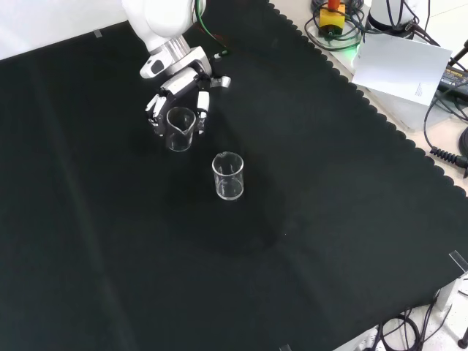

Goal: Place the beaker back on the table.

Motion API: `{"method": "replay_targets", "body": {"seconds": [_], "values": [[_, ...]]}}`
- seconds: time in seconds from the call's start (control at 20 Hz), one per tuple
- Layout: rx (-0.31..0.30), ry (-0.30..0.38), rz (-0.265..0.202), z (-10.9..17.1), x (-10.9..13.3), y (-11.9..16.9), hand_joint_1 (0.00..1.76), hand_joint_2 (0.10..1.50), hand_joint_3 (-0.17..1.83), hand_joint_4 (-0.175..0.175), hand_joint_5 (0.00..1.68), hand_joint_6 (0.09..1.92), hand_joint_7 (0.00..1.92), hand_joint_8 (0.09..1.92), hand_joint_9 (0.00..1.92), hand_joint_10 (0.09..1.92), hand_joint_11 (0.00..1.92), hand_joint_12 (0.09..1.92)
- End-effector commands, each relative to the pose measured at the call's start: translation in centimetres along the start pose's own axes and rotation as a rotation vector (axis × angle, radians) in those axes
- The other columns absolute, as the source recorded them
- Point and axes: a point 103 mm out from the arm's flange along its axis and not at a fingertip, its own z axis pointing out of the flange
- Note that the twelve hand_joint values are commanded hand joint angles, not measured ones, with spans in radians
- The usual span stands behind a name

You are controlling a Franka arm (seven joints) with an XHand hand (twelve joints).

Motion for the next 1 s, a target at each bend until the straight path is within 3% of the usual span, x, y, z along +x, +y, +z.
{"method": "replay_targets", "body": {"seconds": [0.05,0.3,0.8,1.0], "values": [[0.03,-0.002,0.026,0.1,-0.2,-0.1,1.07,0.92,-0.17,-0.059,0.36,0.51,0.46,0.74,0.52,0.64,0.16,1.38],[0.047,0.004,0.044,0.2,-0.3,0.1,1.05,0.92,-0.17,-0.062,0.35,0.47,0.42,0.74,0.49,0.65,0.14,1.39],[0.014,0.036,0.049,-1.4,-0.3,-0.3,0.93,0.87,-0.17,-0.078,0.25,0.11,0.12,0.76,0.25,0.76,0.02,1.45],[0.012,0.026,0.056,-2.2,0.1,-0.9,0.86,0.84,-0.17,-0.077,0.22,0.09,0.01,0.73,0.13,0.8,0.0,1.4]]}}
